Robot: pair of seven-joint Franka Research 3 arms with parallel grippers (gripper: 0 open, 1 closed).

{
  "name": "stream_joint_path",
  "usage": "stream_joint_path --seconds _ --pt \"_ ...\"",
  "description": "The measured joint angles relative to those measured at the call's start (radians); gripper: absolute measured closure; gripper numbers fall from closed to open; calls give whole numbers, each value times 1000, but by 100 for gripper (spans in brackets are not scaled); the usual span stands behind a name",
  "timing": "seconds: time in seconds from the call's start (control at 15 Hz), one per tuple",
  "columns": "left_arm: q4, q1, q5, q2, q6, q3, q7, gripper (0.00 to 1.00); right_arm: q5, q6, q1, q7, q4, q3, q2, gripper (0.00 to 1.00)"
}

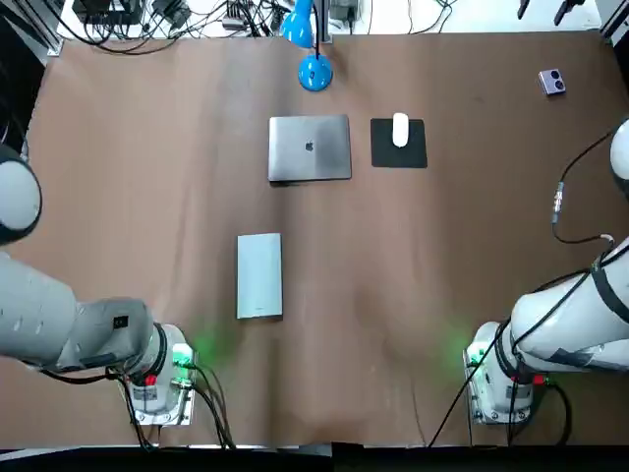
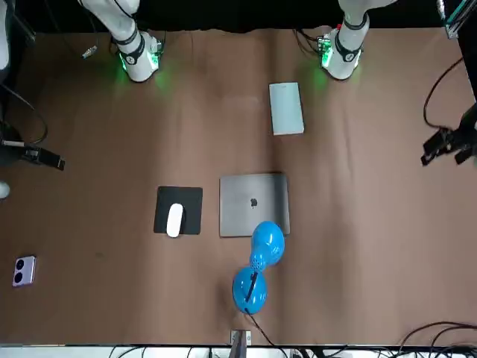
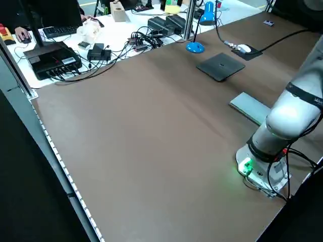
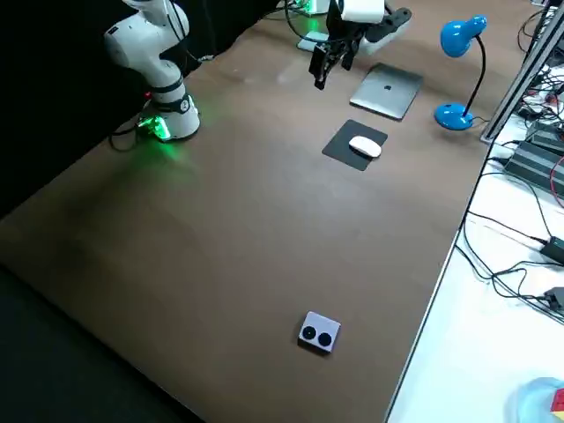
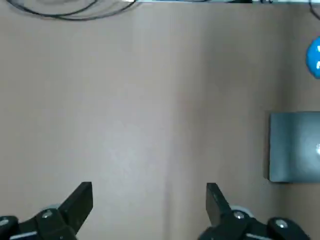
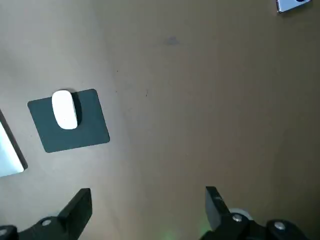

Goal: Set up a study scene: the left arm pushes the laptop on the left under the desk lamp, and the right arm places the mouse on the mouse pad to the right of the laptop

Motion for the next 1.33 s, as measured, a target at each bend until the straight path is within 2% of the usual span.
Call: stream_joint_path --seconds 0.13,0.33,0.53,0.8,1.0,1.33 --pt "1 -32 -1 -42 -26 19 31 0 0 7 0 0 0 0 1 0" --pt "17 -39 -2 -70 -30 5 37 0 0 55 0 -43 -5 0 2 0" --pt "23 -39 -2 -73 -36 -27 4 0 0 91 0 -84 -14 1 2 0" --pt "24 -38 -2 -72 -76 -37 -100 0 0 96 1 -91 -39 2 -20 0" --pt "27 -36 -2 -72 -84 -37 0 0 0 135 1 -93 -105 4 -78 0" --pt "29 -32 -2 -72 -98 -33 -14 0 0 145 -1 -106 -118 1 -106 0"
